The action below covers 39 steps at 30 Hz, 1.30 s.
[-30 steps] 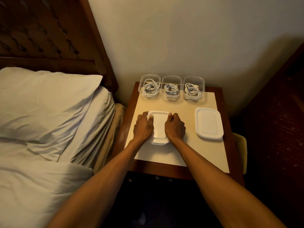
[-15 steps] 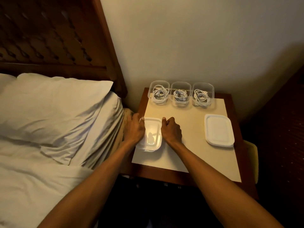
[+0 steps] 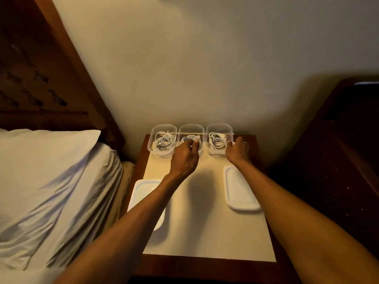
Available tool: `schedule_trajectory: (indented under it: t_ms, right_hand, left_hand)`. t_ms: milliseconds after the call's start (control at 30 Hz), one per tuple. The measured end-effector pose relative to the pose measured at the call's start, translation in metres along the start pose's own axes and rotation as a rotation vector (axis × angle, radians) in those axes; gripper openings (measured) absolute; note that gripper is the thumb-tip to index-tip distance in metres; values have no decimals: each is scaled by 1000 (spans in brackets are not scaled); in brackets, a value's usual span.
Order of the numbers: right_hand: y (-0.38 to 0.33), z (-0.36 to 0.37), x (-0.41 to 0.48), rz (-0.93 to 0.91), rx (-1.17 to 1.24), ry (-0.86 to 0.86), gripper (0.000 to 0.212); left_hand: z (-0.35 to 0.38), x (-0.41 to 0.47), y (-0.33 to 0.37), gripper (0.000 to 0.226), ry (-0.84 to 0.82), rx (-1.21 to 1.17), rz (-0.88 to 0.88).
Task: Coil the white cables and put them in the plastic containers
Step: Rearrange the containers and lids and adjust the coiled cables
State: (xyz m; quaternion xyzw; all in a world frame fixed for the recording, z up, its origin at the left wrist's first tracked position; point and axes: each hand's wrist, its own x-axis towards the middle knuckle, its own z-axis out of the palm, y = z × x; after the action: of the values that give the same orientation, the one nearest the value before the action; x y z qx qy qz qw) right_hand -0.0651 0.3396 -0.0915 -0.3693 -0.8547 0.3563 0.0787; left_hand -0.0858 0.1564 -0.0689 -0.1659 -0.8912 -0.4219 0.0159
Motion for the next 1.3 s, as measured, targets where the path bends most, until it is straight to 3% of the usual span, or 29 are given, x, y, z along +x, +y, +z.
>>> schedule_trajectory:
  t_ms: [133,433,700,867,1067,1300]
  right_hand:
    - [12,9,16,30,-10,-47,38]
    - [14,-14,5,27,81,52,34]
    - [23,-53,-67,-208,151,-7,27]
    - [29,-52,-133,-253,185,-103,24]
    - [52,-36,-194,-190,166,-246,33]
    - [74,-10,-225,-121,117,-367,35]
  left_hand:
    - [23,10,5,45,-54,-4,-13]
    - [42,7,10,37,-62,-104,-132]
    - [10,-33,48,39,2,-246,-135]
    - [-15,-79,38,29,34,-248,-167]
    - [-30,-129,2,28,-56,-130,-315]
    - [-34,-170,-19,26,-154,130,-370]
